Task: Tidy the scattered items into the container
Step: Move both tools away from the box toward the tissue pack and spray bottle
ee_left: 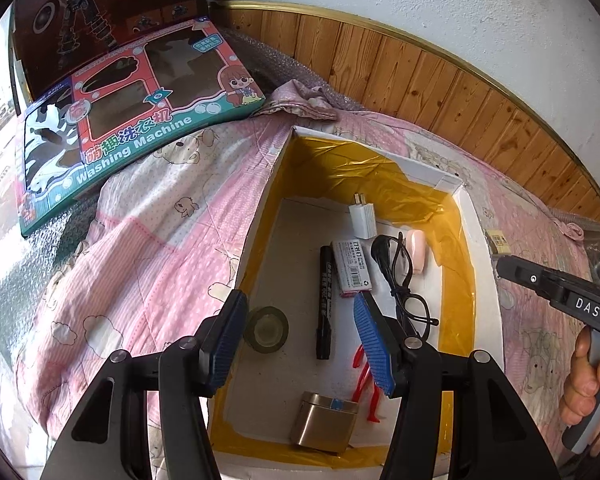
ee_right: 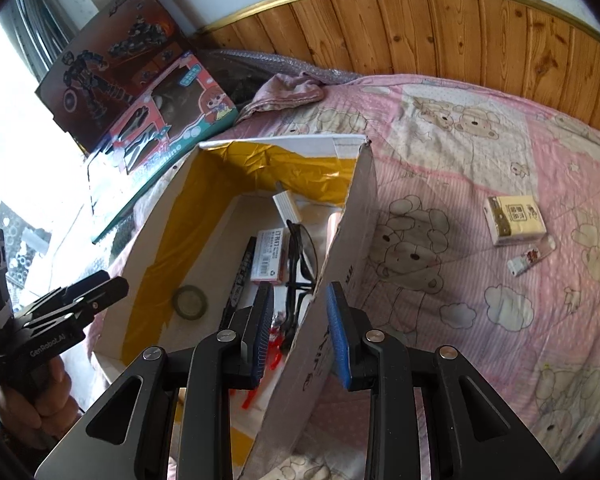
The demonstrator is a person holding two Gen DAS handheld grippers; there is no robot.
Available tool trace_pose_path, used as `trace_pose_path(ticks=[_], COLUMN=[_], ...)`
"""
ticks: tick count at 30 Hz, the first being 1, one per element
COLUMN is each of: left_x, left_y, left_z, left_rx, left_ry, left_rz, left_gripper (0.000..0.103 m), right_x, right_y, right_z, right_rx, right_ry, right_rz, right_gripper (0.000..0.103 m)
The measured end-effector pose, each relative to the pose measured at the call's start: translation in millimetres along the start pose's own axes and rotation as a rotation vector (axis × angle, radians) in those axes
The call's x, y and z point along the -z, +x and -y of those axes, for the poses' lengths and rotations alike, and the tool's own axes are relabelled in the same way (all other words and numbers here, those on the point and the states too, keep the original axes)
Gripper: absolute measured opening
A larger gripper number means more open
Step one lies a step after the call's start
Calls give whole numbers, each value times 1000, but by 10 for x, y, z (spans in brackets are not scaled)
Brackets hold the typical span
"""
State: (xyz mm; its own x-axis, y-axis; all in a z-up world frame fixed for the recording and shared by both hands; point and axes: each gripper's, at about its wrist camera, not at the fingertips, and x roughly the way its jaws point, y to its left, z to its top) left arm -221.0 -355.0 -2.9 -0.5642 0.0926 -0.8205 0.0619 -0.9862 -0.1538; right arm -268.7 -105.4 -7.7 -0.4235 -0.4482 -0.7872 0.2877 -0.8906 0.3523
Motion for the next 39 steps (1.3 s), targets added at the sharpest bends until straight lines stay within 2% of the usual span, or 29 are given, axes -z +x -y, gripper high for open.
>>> trace_pose_path(ticks=[6, 11, 19, 24, 29, 34, 39], left_x=[127, 193, 206, 177, 71, -160, -462], left_y=[-146, -276, -280, -140, 90, 389, 889], left_z=[237, 567, 1181, 1677, 2231, 2659, 2974], left_rx=[-13, 10, 58, 113, 160, 175, 188], left_ry=[58, 115, 182, 226, 269, 281, 285], left_rz=[18, 27, 17, -14, -35, -37, -58], left_gripper=[57, 57, 57, 57, 59, 59, 59], right_x=[360, 577, 707, 650, 419, 217, 65], right_y=[-158, -313, -522, -602, -571, -354, 38], right_z=[100, 278, 848, 1335, 1777, 2183, 2474], right_rx=[-25, -36, -25, 10, 57, 86, 94], right_ry=[46, 89, 189, 276, 311, 359, 396], right_rz=[10, 27, 65, 99, 118, 100, 68], right_gripper=[30, 30, 30, 31, 35, 37, 37])
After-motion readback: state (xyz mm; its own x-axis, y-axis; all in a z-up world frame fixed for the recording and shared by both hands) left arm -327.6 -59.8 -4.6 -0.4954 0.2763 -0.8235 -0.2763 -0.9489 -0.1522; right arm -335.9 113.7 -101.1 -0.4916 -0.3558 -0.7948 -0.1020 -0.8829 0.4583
